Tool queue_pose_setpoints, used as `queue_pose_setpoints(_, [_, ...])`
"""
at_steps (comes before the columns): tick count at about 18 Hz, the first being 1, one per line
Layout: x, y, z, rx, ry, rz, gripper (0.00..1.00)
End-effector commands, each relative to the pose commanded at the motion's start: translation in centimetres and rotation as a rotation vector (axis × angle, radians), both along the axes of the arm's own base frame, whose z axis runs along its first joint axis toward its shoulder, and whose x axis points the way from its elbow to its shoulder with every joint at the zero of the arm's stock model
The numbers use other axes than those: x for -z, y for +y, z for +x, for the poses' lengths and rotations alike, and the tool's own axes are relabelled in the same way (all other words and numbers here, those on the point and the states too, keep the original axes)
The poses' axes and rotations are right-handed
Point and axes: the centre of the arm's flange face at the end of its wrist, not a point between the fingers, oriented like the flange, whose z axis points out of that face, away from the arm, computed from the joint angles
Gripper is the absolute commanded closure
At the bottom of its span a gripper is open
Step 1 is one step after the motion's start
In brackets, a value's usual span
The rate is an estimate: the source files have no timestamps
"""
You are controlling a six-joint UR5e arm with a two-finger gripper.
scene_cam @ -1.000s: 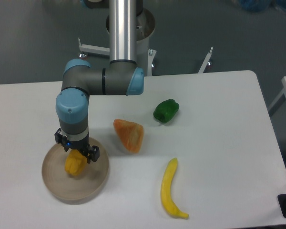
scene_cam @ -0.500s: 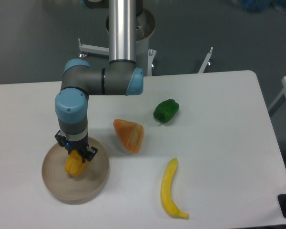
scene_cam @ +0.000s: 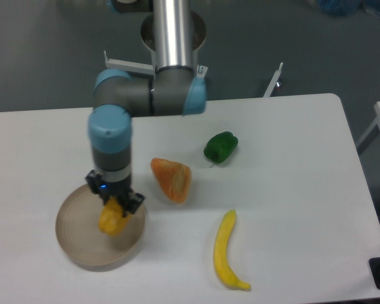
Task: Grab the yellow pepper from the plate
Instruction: 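Lift the yellow pepper off the plate and carry it toward the banana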
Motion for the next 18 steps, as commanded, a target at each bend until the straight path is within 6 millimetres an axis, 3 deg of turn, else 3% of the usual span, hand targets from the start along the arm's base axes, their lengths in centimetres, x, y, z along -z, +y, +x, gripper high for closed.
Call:
queue_pose_setpoints(5, [-1.6, -3.4, -8.3, 0.078, 0.047, -0.008, 0.6])
queue_pose_setpoints(10, [-1.7, -4.9, -12.6, 0.114, 0.086, -0.018, 0.59])
queue_pose_setpoints(18, [-1.8, -5.1, -13.5, 0.108, 0.098, -0.023, 0.59])
